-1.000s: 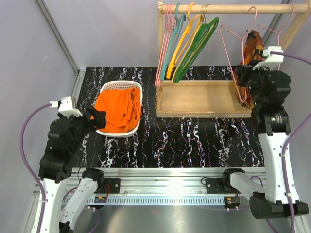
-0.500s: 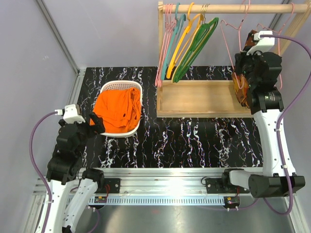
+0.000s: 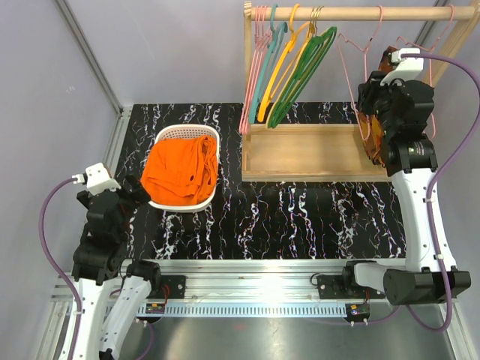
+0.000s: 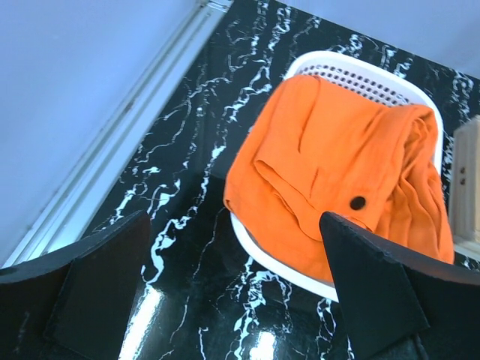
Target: Remove the trousers from the hanger
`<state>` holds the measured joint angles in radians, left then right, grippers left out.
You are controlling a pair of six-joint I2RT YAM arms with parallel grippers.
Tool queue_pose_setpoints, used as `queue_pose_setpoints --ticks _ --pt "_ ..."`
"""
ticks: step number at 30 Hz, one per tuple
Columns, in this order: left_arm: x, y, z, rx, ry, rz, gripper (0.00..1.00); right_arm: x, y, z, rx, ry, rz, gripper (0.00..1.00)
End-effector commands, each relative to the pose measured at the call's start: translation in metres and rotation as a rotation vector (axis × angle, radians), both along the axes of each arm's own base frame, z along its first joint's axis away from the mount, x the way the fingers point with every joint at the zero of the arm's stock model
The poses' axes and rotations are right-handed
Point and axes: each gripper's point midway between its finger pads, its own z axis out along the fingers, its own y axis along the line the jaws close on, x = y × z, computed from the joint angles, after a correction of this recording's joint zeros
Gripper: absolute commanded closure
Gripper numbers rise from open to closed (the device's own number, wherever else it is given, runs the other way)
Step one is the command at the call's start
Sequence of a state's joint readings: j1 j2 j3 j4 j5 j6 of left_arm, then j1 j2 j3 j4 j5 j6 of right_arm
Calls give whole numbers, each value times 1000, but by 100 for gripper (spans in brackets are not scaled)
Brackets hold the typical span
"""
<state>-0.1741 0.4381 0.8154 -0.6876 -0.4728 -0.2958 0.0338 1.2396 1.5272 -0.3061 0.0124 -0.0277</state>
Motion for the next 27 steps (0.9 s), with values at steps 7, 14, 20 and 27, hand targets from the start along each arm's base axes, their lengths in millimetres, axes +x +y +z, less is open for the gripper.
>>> queue_pose_setpoints --ticks 7,14,20,27 --pt "3 13 13 -8 -55 65 1 -41 -8 37 1 -58 -38 24" --pt "6 9 5 45 -22 12 1 -110 -1 11 47 106 -2 1" --pt "-6 11 21 53 12 8 1 -163 13 -22 107 275 64 0" --pt "-31 9 58 49 -9 -21 1 -214 22 -42 148 259 111 1"
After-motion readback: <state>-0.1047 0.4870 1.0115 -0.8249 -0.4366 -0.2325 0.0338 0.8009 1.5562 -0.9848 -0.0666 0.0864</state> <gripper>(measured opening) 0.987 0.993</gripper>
